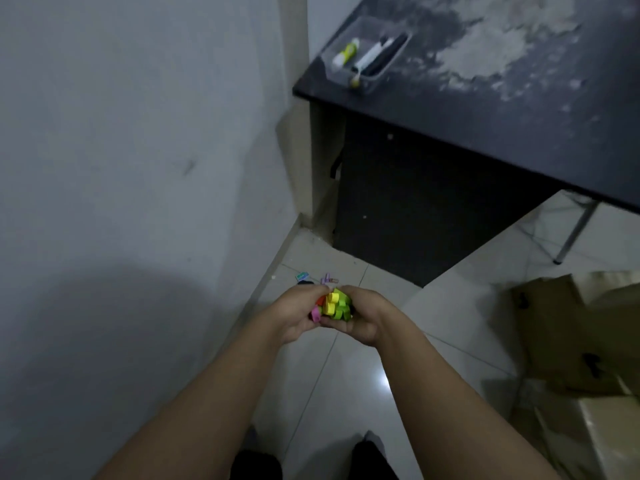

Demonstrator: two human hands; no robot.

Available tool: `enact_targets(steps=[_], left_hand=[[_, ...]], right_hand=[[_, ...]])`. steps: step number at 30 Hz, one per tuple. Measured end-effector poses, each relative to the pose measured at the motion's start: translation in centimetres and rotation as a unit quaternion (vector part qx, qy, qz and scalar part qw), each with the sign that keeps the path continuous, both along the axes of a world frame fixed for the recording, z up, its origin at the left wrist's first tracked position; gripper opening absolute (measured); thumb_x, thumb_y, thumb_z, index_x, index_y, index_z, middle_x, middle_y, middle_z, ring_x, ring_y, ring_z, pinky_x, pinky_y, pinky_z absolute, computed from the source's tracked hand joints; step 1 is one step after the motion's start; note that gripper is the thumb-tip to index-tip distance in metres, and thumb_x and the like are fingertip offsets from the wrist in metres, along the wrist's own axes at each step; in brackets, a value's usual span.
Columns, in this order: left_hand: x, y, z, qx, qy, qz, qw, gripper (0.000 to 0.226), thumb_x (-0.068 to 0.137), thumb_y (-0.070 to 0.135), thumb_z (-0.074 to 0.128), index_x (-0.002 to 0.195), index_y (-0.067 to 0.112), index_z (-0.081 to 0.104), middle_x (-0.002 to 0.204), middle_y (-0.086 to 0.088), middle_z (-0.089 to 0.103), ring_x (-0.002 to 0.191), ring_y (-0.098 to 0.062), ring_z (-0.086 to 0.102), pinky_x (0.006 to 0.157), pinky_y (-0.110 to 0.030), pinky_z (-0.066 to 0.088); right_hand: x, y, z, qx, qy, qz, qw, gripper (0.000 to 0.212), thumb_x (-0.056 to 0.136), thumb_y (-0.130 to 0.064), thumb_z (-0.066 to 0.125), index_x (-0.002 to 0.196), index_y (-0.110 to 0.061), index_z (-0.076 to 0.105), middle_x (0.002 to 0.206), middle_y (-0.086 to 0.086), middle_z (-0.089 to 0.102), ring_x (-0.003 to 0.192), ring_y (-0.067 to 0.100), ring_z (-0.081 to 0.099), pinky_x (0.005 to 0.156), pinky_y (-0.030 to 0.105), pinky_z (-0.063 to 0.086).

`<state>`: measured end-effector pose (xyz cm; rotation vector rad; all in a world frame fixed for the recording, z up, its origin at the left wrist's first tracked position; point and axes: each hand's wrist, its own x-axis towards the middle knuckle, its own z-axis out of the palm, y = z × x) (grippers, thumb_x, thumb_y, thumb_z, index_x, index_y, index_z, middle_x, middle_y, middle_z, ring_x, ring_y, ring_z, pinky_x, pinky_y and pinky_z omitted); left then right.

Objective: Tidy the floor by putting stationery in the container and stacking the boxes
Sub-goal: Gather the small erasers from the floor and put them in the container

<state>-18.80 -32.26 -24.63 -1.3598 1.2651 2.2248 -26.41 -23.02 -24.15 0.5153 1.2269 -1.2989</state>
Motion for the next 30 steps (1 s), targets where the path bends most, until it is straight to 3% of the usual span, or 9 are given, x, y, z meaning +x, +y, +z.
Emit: enact_targets(steps=[6,9,13,19,22,26,27,30], left_hand=[[-1.6,1.7,11.0,-0.017,0.034,0.003,0.999,0.02,0.097,0.015,0.047,0.107,0.003,0.059,0.097,-0.016,0.062,0.081,-0.02,0.062,0.079,-0.034,0.055],[-2.8,2.3,15.9,-0.016,0.063,0.015,0.998,0.024,0.097,0.016,0.049,0.113,0.001,0.058,0.095,-0.015,0.065,0.083,-0.021,0.065,0.068,-0.029,0.059],[-4.2,2.5,20.4,-0.036,0.095,0.052,0.994,0.028,0.097,0.017,0.05,0.12,0.003,0.056,0.093,-0.014,0.065,0.082,-0.022,0.064,0.069,-0.03,0.057],[-5.4,0.0,23.6,-0.075,0.112,0.064,0.989,0.035,0.096,0.023,0.052,0.127,0.008,0.054,0.117,-0.016,0.062,0.109,-0.027,0.06,0.102,-0.041,0.047],[-6.7,-2.5,24.4,-0.088,0.128,0.057,0.986,0.036,0.095,0.024,0.053,0.127,0.009,0.055,0.119,-0.016,0.063,0.105,-0.025,0.061,0.096,-0.039,0.051],[-9.2,-6.4,25.7,-0.093,0.145,0.06,0.983,0.032,0.095,0.022,0.053,0.123,0.01,0.058,0.096,-0.005,0.066,0.085,-0.014,0.063,0.07,-0.022,0.056],[-10.0,-7.5,26.1,-0.097,0.149,0.057,0.982,0.031,0.095,0.023,0.053,0.123,0.011,0.058,0.094,-0.003,0.065,0.084,-0.012,0.062,0.071,-0.022,0.055],[-12.2,-10.1,26.9,-0.105,0.17,0.055,0.978,0.035,0.095,0.022,0.053,0.127,0.01,0.056,0.108,-0.009,0.062,0.1,-0.019,0.058,0.096,-0.036,0.047]], right_hand=[[-2.7,1.5,11.2,0.005,0.056,0.06,0.997,0.02,0.097,-0.012,0.045,0.093,0.002,0.058,0.089,0.02,0.062,0.078,0.028,0.065,0.058,0.036,0.059],[-4.4,2.1,16.2,-0.016,0.072,0.067,0.995,0.023,0.098,-0.017,0.045,0.105,0.001,0.057,0.096,0.021,0.062,0.084,0.029,0.066,0.06,0.037,0.059],[-6.0,1.9,20.6,-0.042,0.1,0.08,0.991,0.025,0.1,-0.022,0.043,0.101,-0.001,0.057,0.09,0.018,0.063,0.079,0.028,0.065,0.061,0.034,0.058],[-7.8,-0.9,24.5,-0.079,0.113,0.09,0.986,0.027,0.099,-0.023,0.044,0.093,-0.001,0.058,0.089,0.019,0.063,0.079,0.029,0.065,0.066,0.037,0.058],[-9.0,-3.1,25.6,-0.083,0.13,0.098,0.983,0.026,0.099,-0.022,0.045,0.093,-0.002,0.059,0.086,0.017,0.064,0.073,0.025,0.066,0.06,0.033,0.059],[-11.3,-6.8,26.9,-0.086,0.162,0.101,0.978,0.022,0.099,-0.021,0.044,0.095,-0.004,0.058,0.088,0.015,0.064,0.076,0.024,0.064,0.059,0.031,0.058],[-12.0,-7.9,27.3,-0.087,0.17,0.096,0.977,0.022,0.099,-0.02,0.045,0.096,-0.004,0.058,0.088,0.015,0.063,0.076,0.024,0.064,0.058,0.031,0.058],[-14.1,-10.4,28.1,-0.104,0.182,0.082,0.974,0.021,0.099,-0.02,0.045,0.104,-0.005,0.058,0.091,0.014,0.064,0.078,0.024,0.064,0.056,0.03,0.059]])
